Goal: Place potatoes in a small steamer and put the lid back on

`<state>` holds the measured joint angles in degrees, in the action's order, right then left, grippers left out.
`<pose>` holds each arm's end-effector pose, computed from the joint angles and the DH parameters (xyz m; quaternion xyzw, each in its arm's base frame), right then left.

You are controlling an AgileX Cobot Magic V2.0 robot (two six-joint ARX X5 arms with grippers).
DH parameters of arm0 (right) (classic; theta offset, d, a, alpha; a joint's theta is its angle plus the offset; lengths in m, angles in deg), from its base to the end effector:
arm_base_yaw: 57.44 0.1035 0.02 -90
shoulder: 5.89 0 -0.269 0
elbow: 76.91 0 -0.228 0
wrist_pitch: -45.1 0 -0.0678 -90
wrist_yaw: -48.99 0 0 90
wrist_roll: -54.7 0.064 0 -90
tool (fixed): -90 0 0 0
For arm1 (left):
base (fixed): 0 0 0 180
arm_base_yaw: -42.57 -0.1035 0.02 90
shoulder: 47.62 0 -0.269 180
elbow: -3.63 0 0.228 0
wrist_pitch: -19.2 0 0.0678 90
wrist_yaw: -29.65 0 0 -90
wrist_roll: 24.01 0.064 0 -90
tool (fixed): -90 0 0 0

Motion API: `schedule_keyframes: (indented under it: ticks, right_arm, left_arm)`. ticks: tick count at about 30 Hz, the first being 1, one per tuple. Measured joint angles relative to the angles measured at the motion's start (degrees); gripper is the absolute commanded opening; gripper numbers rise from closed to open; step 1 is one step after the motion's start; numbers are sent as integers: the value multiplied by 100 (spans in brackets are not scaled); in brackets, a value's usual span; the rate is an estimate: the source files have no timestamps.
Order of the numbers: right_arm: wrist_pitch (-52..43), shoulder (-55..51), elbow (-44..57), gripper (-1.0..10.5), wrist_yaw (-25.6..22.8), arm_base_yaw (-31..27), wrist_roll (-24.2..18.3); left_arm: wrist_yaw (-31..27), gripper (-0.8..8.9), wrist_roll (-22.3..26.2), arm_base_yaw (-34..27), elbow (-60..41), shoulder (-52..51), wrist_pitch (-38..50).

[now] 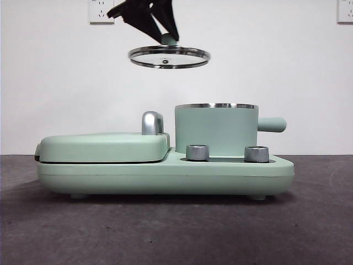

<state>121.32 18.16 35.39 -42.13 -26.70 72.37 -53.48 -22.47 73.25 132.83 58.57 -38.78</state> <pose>0.0439 0.0247 0.2996 0.0665 0.3041 0.2010 0.9288 0.3508 -0.2171 0.3757 0.0741 0.2898 -0.3109 0.9021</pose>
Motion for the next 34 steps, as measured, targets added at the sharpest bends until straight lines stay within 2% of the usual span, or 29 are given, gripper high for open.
schedule_keyframes:
  ticks: [5, 16, 34]
  right_arm:
    - [-46, -481, 601, 478, -20, 0, 197]
    - [-514, -490, 686, 478, -22, 0, 238]
    - [-511, -490, 686, 478, 7, 0, 385]
  left_arm:
    - [0, 17, 0, 271, 0, 15, 50]
    - [2, 17, 0, 710, 0, 452, 457]
    - [2, 17, 0, 730, 0, 1014, 811]
